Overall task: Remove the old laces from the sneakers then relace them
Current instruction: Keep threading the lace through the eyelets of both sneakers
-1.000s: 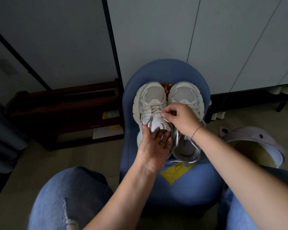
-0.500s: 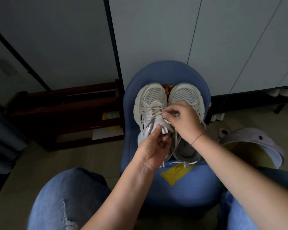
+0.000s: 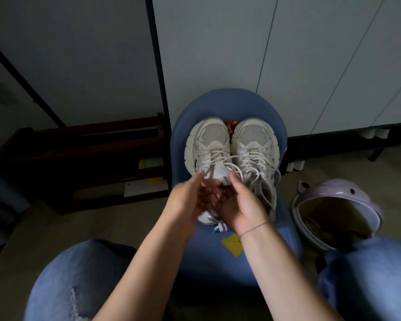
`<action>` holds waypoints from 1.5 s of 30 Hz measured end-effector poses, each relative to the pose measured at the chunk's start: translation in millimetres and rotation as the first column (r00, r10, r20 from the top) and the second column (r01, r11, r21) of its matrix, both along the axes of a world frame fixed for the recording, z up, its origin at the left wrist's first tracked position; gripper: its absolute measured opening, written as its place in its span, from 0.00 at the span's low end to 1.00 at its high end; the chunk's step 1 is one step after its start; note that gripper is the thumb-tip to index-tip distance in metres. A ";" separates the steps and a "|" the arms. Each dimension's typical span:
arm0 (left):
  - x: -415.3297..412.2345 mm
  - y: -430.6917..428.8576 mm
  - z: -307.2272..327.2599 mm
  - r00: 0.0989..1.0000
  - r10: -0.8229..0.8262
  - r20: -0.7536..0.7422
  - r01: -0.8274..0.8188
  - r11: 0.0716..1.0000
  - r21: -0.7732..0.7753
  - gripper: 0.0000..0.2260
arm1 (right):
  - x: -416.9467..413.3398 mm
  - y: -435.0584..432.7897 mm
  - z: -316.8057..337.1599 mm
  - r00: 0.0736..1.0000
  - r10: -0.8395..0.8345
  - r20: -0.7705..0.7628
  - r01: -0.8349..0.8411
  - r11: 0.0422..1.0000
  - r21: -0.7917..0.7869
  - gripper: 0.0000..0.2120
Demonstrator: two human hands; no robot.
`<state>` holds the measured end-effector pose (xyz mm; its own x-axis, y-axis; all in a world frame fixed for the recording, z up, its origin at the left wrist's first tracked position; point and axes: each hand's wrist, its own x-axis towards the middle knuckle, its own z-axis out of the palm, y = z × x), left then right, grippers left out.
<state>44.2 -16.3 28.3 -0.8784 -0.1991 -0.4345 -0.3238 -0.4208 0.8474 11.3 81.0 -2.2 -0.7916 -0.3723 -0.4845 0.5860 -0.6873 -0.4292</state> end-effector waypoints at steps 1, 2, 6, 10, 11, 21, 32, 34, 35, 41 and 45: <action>-3.0 -3.8 0.3 0.994 0.060 -0.090 -0.071 0.990 -0.122 0.16 | -2.2 -3.5 -1.4 0.999 -0.017 0.030 0.019 0.998 -0.063 0.21; -6.8 -8.4 0.7 0.978 0.099 -0.186 -0.143 0.960 -0.239 0.12 | -3.4 -5.6 -2.5 0.998 -0.040 0.047 0.045 0.992 -0.121 0.18; -28.9 -15.3 -6.1 0.948 -0.044 -0.315 -0.160 0.790 -0.592 0.07 | -6.3 -11.6 -9.3 0.995 -0.103 -0.003 0.097 0.945 -0.312 0.34; -38.9 -9.0 -20.2 0.931 -0.166 -0.324 -0.172 0.583 -0.794 0.11 | -10.1 -10.1 -18.2 0.993 -0.119 -0.013 0.108 0.936 -0.336 0.45; -39.7 -8.5 -23.3 0.924 -0.164 -0.344 -0.204 0.550 -0.810 0.11 | -10.9 -9.3 -18.9 0.994 -0.106 -0.004 0.099 0.940 -0.325 0.48; -39.5 1.6 -26.7 0.885 -0.063 -0.461 -0.400 0.403 -0.823 0.05 | -6.4 -9.1 -16.3 1.000 -0.023 -0.002 0.022 0.962 -0.271 0.20; -44.2 -23.2 -31.8 0.874 0.410 -0.262 -0.477 0.825 -0.302 0.07 | -10.2 -2.8 -17.2 0.998 -0.057 0.020 0.059 0.982 -0.179 0.10; -42.6 -40.1 -32.5 0.818 0.553 -0.158 -0.573 0.808 -0.137 0.08 | -10.4 -2.4 -18.4 0.998 -0.067 0.015 0.069 0.985 -0.157 0.10; -40.7 -45.2 -32.6 0.813 0.560 -0.158 -0.582 0.787 -0.206 0.09 | -10.7 -2.8 -18.7 0.997 -0.075 0.014 0.076 0.986 -0.149 0.09; -44.5 -33.4 -34.7 0.922 -0.006 -0.388 -0.306 0.607 -0.734 0.12 | -8.2 -4.0 -14.0 0.997 -0.068 0.036 0.073 0.986 -0.151 0.11; -45.9 -22.3 -35.0 0.933 -0.099 -0.346 -0.238 0.552 -0.799 0.06 | -4.4 -3.9 -6.9 0.997 -0.067 0.037 0.071 0.985 -0.154 0.13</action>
